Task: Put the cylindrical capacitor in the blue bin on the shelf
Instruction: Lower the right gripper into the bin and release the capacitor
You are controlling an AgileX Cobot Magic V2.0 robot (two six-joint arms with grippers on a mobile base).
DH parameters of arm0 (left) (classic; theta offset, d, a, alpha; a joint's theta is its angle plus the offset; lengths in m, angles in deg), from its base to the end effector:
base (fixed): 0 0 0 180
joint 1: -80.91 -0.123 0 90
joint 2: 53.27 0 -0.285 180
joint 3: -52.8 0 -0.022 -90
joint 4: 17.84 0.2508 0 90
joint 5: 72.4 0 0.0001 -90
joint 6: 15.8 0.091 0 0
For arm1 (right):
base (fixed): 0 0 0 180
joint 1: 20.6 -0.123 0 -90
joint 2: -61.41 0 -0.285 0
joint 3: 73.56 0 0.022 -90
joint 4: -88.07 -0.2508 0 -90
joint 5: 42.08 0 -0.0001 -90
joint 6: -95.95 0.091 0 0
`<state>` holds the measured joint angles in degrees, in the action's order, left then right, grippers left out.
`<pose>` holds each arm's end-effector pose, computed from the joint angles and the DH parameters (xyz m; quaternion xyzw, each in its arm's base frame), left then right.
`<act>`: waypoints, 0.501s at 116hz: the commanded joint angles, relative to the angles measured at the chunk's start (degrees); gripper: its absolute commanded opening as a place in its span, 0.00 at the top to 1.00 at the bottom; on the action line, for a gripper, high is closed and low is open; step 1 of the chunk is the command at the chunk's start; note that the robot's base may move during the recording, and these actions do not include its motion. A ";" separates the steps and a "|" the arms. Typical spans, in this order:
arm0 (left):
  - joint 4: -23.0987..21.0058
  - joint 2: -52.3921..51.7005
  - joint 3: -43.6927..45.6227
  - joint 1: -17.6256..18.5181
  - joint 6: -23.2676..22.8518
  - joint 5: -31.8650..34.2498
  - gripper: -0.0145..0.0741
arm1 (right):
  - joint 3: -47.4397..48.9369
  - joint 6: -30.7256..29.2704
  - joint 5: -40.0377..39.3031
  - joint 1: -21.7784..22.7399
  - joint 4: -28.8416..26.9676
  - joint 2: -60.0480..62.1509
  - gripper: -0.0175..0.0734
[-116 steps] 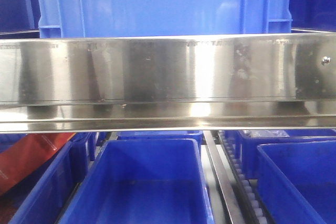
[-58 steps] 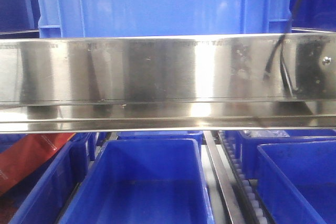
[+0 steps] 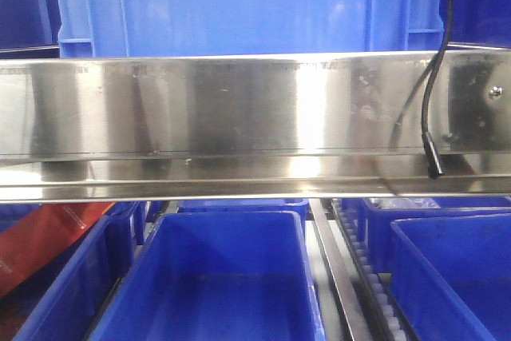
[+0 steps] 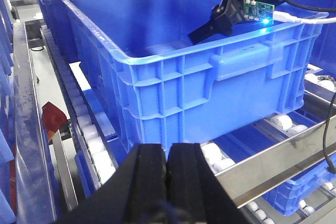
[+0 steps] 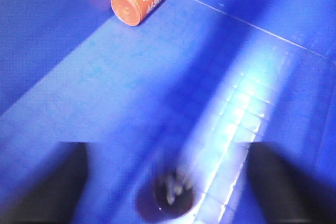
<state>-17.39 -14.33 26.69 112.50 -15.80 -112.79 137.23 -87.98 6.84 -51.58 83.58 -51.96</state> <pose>0.0719 -0.0437 0.4035 0.2174 0.7654 -0.1612 0.5839 0.3633 0.2244 0.3787 -0.2625 0.8725 0.1324 0.3903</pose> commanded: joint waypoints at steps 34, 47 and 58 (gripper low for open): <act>-0.45 -0.30 -0.06 0.11 -0.61 0.88 0.96 | 0.51 -0.03 1.04 -0.12 -1.54 7.92 0.54; -0.45 -0.30 -0.06 0.11 -0.61 0.88 0.96 | 0.51 -0.03 1.60 -0.12 -1.54 12.26 0.80; -0.45 -0.30 -0.06 0.11 -0.61 0.88 0.96 | -0.51 -0.03 0.92 -0.12 -0.57 16.18 1.00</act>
<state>-17.39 -14.33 26.69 112.50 -15.80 -112.79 137.23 -87.98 8.54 -51.58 82.05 -40.00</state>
